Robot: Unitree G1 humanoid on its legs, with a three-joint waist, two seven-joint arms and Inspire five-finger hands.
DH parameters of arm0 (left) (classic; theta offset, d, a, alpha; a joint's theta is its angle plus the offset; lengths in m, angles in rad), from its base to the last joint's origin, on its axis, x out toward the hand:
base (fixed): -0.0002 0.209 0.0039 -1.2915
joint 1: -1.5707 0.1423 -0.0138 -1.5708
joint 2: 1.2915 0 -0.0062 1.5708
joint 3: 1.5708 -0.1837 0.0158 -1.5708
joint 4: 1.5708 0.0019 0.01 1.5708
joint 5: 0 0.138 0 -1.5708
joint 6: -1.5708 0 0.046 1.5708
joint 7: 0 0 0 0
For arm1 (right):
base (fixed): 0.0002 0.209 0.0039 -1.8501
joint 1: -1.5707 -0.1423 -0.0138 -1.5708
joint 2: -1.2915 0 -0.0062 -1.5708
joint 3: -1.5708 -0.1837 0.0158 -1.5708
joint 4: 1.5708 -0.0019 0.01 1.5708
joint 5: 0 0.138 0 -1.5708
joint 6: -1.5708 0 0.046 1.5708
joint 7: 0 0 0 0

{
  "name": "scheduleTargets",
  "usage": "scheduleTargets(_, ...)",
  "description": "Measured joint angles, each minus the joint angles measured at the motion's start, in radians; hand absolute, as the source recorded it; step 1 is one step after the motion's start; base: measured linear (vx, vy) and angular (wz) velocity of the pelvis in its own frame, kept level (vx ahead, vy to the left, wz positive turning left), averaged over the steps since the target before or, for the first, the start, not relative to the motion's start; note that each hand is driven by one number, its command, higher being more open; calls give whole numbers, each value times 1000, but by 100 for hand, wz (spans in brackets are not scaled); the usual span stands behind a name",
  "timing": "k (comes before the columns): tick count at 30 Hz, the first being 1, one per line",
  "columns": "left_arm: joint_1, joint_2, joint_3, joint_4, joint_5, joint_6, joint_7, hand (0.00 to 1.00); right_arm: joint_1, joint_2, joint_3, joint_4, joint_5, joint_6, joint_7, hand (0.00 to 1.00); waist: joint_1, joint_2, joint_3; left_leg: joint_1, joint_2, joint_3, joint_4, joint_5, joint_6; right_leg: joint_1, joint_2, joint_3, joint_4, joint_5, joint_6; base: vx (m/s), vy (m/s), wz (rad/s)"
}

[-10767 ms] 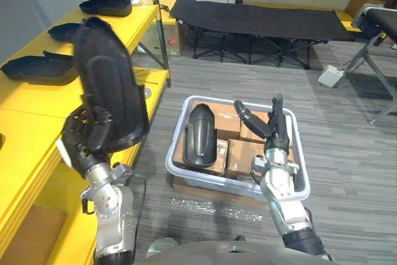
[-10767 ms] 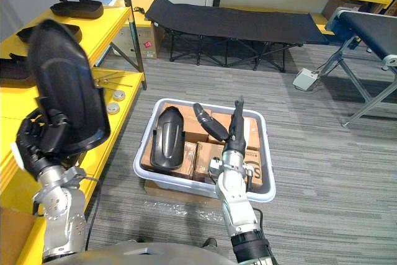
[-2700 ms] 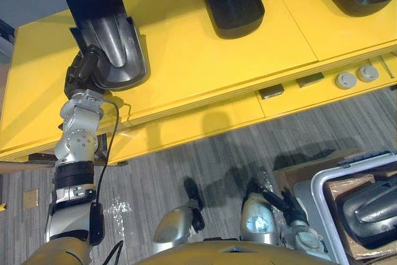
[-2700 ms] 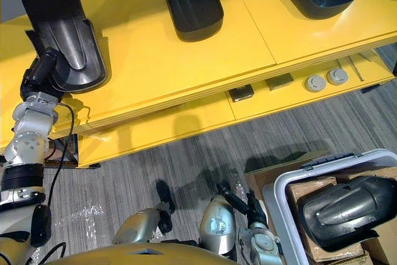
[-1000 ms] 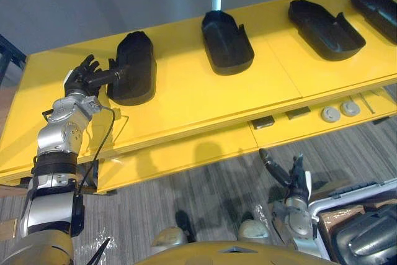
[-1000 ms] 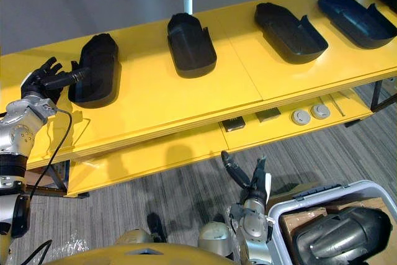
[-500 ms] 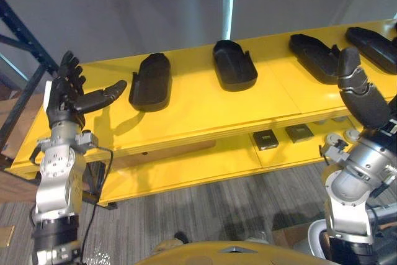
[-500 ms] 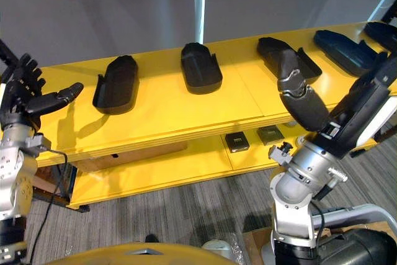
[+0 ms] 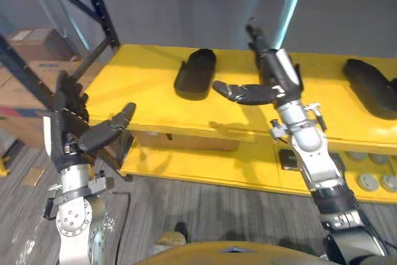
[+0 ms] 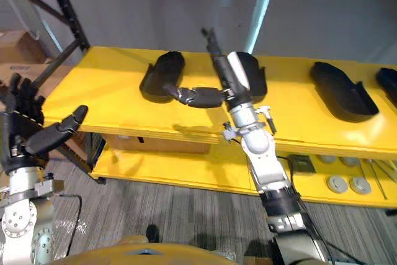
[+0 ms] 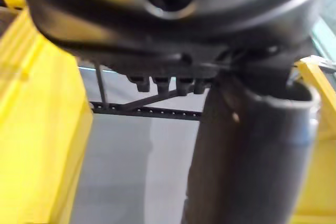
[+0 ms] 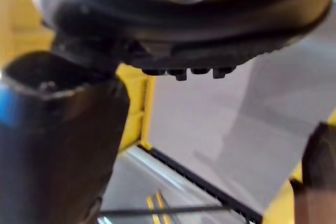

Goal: Walk over and take three plastic housings, then place them on the shelf

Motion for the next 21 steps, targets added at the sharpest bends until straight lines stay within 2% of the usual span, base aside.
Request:
scheduleTargets(3, 19, 0, -13, 0, 0, 0, -10, 100, -79, 0, 64, 150, -95, 3, -2, 100, 26, -12, 4, -13, -10, -40, 0, 8, 4, 15, -2, -42, -2, 0, 0, -18, 8, 36)
scheduleTargets(8, 29, -1, -27, 0, -5, -5, -8, 100, -212, -2, 138, 313, -206, -2, -7, 100, 50, -12, 13, -50, -23, -90, 0, 26, 10, 13, -4, -93, -1, 1, 3, -27, 25, 33)
scheduleTargets(12, 42, -11, -39, 1, -5, -18, -15, 100, -338, -2, 209, 428, -237, -5, -41, 100, 73, -1, 43, -59, -23, -104, 0, 34, 9, 11, -2, -109, 0, 1, 2, -36, 21, 14)
scheduleTargets(16, 44, -16, -72, 1, -16, -20, -35, 100, -422, -2, 223, 563, -245, 4, -87, 100, 101, 10, 70, -67, -26, -122, 0, 41, 9, 9, 0, -130, 0, 0, 1, -30, 16, 14)
scheduleTargets(21, 44, -51, -76, 1, -114, -21, -32, 100, -445, -1, 224, 654, -247, 34, -129, 100, 101, 13, 83, -72, -29, -128, 2, 48, 18, 13, -1, -136, 1, -1, 0, 16, 7, 4)
